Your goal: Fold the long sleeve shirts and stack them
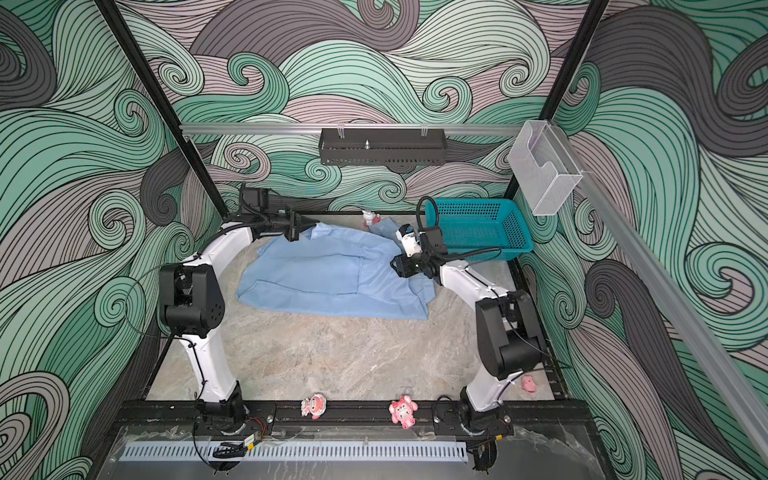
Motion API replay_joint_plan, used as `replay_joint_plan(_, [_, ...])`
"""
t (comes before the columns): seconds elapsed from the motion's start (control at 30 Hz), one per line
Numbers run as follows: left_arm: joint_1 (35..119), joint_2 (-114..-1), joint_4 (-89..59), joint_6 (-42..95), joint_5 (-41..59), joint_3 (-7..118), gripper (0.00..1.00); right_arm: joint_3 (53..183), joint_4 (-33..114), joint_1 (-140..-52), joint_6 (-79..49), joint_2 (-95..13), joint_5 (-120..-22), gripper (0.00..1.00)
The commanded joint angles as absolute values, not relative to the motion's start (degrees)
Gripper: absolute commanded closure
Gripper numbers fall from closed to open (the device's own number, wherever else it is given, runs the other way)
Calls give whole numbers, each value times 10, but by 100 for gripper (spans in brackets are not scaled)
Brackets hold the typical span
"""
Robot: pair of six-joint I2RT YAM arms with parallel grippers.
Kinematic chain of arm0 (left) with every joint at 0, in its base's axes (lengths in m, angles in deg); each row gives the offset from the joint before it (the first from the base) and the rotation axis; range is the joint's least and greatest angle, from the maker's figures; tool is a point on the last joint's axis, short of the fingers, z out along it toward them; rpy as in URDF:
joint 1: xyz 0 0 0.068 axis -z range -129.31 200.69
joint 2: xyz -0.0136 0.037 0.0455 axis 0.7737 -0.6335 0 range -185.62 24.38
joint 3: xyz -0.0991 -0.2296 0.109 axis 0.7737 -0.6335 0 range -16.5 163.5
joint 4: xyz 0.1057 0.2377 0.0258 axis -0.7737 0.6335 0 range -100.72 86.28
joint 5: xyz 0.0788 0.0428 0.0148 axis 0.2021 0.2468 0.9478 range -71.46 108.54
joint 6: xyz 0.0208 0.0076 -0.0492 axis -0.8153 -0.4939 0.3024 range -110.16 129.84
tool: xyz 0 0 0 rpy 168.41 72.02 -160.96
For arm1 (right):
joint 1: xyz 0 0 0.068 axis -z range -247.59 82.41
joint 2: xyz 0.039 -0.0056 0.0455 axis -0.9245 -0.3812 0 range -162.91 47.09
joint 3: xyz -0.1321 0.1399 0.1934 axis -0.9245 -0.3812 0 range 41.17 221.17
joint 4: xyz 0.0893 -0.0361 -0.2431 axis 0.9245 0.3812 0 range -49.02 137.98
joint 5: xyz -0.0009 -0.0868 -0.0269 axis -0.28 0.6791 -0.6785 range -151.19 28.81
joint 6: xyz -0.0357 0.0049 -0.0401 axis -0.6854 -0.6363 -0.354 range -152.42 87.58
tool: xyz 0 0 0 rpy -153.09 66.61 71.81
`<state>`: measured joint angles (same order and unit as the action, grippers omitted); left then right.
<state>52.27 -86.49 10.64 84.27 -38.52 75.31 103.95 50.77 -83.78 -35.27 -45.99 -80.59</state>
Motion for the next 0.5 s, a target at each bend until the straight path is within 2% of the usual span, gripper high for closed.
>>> replay_joint_plan(0.0, [480, -770, 259, 647, -441, 698, 100, 1017, 543, -846, -276, -401, -787, 47])
replay_joint_plan(0.1, [442, -724, 376, 520, -437, 661, 100, 993, 581, -861, -195, -359, -785, 56])
replay_joint_plan(0.23, [415, -712, 567, 347, -344, 657, 100, 956, 632, -870, -50, -324, -807, 68])
replay_joint_plan(0.37, [411, -704, 584, 321, -236, 629, 100, 921, 638, -871, 44, -337, -859, 78])
replay_joint_plan(0.47, [408, -711, 572, 320, -183, 623, 100, 915, 638, -866, 70, -380, -897, 80])
